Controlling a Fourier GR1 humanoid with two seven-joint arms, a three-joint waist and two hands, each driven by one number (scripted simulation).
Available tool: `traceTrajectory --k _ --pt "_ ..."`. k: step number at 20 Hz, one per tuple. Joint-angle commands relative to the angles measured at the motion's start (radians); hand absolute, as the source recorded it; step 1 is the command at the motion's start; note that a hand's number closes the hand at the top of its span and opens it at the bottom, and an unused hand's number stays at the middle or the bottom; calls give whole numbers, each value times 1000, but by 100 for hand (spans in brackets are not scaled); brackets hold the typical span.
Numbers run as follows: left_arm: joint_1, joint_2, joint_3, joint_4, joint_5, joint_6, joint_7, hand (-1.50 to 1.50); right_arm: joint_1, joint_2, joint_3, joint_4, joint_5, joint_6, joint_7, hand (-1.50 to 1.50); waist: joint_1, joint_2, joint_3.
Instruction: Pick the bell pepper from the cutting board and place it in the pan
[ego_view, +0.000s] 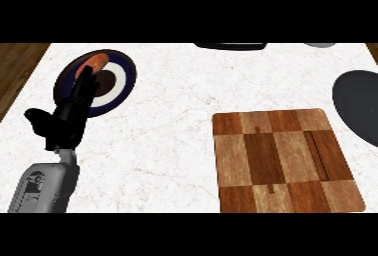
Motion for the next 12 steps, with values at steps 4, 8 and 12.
traceTrajectory --k 4,8,12 --pt "-13 5 -2 -20 16 -22 18 0 -158 -7 -4 323 63 -153 -75 150 31 7 2" --pt "-47 -30 -12 17 -6 20 19 0 -174 -2 -56 419 -9 -64 -140 150 18 14 5" --pt "-59 12 5 4 10 -19 12 0 -174 -35 0 533 50 82 -90 -150 40 19 5"
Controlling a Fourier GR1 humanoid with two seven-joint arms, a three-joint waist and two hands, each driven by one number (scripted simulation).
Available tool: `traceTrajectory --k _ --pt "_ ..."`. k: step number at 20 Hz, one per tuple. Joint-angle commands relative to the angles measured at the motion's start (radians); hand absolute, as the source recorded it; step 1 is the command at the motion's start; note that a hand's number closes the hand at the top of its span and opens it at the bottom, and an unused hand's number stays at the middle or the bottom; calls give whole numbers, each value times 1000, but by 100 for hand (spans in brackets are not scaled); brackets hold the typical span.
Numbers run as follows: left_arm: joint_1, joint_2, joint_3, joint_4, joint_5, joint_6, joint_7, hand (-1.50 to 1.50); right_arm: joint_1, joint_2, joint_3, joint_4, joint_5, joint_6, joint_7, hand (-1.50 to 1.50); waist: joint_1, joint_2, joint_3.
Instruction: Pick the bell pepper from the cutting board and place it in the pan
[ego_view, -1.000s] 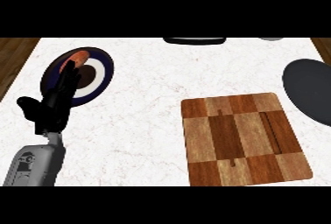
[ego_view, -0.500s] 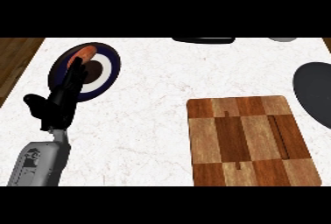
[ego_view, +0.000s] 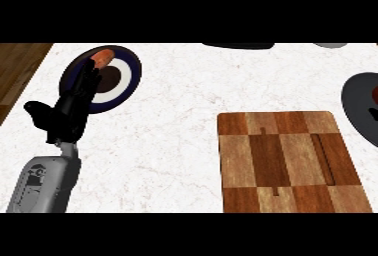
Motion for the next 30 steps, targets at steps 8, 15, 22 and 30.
traceTrajectory --k 8,15,22,30 --pt "41 7 4 3 3 -17 -29 0 -41 -39 -25 175 -30 208 -114 -150 -6 -4 2" --pt "35 3 16 0 2 1 -26 0 -33 -59 -189 218 -194 280 -220 -150 -36 -8 2" --pt "72 17 35 -22 10 6 7 0 55 -238 -216 264 -241 683 -274 -150 -67 -24 1" --pt "110 28 61 -14 13 8 -22 0 196 -320 -221 216 -284 858 -365 -150 -112 -36 1"
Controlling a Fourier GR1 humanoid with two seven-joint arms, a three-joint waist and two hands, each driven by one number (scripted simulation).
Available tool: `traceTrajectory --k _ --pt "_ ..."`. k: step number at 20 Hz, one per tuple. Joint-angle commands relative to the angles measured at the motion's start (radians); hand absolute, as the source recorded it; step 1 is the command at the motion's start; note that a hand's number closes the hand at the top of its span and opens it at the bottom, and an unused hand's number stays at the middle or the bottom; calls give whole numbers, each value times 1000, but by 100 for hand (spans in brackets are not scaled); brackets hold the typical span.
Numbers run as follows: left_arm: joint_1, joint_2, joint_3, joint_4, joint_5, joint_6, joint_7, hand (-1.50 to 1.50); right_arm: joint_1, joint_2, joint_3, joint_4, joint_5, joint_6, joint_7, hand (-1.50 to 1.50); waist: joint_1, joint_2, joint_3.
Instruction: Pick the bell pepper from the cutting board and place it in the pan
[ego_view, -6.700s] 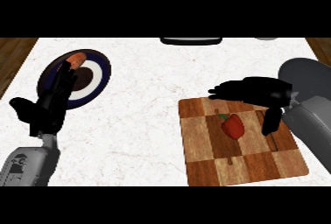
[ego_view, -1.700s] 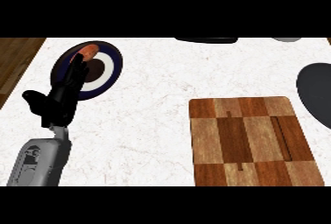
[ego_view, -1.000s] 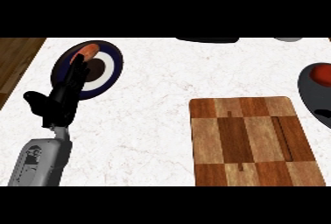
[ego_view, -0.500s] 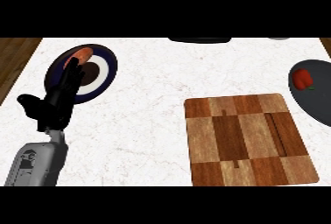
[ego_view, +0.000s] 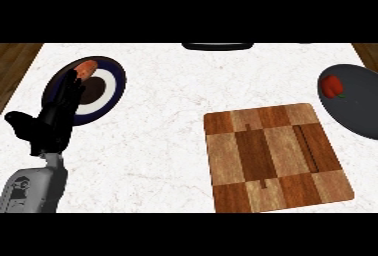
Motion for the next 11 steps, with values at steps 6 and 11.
traceTrajectory --k 6,11 --pt "46 -21 -6 5 -16 19 -26 0 124 -84 1 -38 -55 344 -168 -150 -23 -9 -2" --pt "13 2 5 -15 -2 3 4 0 188 -56 32 -88 -63 289 -194 -150 -15 -8 -2"
